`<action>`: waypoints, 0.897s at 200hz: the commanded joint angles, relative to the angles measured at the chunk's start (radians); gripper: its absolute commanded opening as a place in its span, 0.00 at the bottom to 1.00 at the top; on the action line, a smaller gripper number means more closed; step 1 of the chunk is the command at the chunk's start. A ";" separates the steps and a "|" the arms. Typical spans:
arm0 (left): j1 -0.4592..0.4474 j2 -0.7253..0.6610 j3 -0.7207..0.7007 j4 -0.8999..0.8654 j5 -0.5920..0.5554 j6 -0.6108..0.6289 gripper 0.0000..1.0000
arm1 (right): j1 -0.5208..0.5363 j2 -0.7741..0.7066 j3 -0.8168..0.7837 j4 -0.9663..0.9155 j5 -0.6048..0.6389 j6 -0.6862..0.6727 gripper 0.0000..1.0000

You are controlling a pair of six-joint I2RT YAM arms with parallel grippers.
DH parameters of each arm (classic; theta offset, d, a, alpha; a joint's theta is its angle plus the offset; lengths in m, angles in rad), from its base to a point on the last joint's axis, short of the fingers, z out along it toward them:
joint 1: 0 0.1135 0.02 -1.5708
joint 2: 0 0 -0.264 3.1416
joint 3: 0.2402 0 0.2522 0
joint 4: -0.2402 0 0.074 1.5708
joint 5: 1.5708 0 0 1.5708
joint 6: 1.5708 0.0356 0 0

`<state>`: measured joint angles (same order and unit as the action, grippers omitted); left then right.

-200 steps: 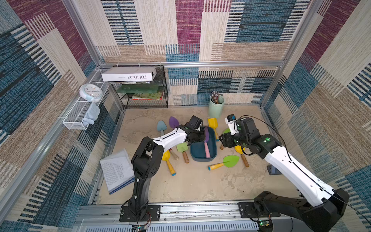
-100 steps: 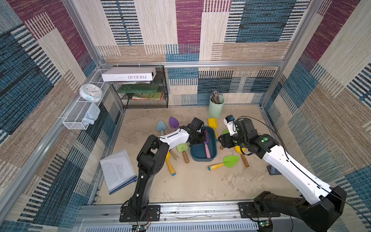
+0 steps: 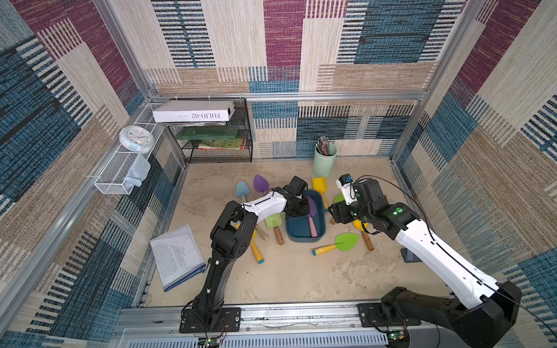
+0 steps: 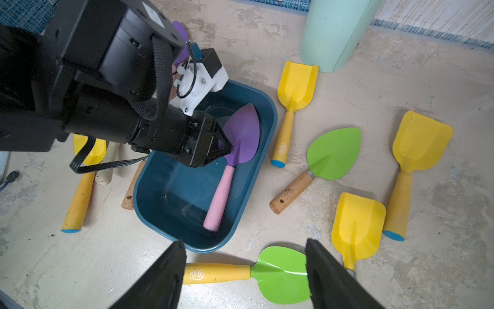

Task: Put the shovel into the storage box
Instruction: Place the shovel in the storage box.

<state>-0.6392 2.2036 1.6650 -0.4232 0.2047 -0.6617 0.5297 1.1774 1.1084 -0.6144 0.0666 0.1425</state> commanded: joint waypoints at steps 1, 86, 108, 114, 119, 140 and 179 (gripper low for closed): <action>0.001 0.007 0.014 -0.051 -0.025 0.013 0.34 | -0.001 -0.009 -0.004 0.016 -0.006 -0.005 0.75; -0.017 -0.040 0.105 -0.140 -0.086 0.049 0.70 | -0.019 -0.028 -0.030 -0.001 0.100 0.048 0.75; -0.026 -0.066 0.148 -0.161 -0.097 0.063 0.71 | -0.066 -0.021 -0.050 -0.016 0.158 0.080 0.75; -0.029 -0.077 0.155 -0.163 -0.099 0.068 0.71 | -0.086 -0.017 -0.057 -0.018 0.171 0.082 0.75; -0.032 -0.088 0.160 -0.163 -0.101 0.072 0.71 | -0.107 -0.015 -0.064 -0.018 0.180 0.082 0.75; -0.049 -0.139 0.162 -0.156 -0.109 0.095 0.72 | -0.231 0.015 -0.101 0.009 0.178 0.068 0.73; -0.070 -0.251 0.062 -0.055 -0.059 0.128 0.73 | -0.393 0.170 -0.126 0.094 0.154 0.030 0.69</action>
<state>-0.7029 2.0056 1.7836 -0.5419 0.1085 -0.5709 0.1951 1.2705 0.9829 -0.5919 0.2272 0.1928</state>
